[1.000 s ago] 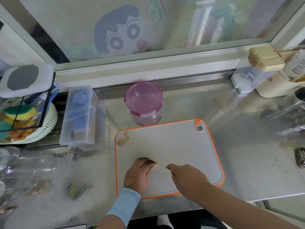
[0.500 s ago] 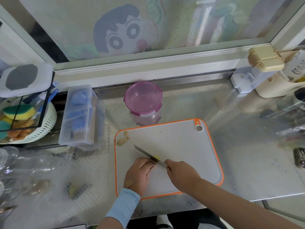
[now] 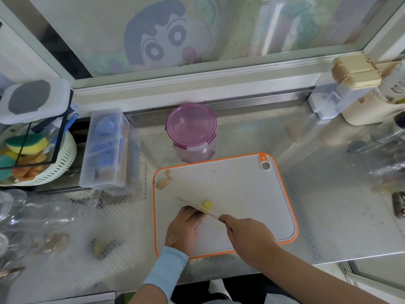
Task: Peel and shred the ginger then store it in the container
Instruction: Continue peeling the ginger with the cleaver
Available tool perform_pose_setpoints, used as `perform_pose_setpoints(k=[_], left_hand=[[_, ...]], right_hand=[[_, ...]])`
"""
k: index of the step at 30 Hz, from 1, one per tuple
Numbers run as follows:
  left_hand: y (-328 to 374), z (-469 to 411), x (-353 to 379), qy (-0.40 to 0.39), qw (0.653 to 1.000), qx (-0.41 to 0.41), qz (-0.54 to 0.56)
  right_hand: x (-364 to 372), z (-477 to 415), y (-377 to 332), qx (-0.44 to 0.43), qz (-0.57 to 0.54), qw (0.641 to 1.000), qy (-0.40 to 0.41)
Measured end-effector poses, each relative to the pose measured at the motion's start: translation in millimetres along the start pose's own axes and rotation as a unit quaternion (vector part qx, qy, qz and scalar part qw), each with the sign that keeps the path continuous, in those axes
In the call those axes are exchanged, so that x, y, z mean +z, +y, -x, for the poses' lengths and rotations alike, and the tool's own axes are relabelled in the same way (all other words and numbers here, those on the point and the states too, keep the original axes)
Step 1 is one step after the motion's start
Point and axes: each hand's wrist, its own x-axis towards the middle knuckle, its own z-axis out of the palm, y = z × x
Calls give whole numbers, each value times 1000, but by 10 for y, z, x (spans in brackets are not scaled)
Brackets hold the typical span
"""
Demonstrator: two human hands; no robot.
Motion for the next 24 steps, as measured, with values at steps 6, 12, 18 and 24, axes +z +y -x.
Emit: perform_pose_setpoints(k=[6,12,18,24], left_hand=[[-11,7,6,-4,1000,-5,0],[5,-23,-2,2,1000,-8,-3],[24,-20,-13,-10,999,-33,4],[41,-22,-11,-4,999,-46,9]], right_hand=[[-12,12,34,7,11,1000,-4],[-42,24,43,9,15,1000,-15],[-71,-18,25,7,29,999,-31],[-94,-44,29,3,23,999,-43]])
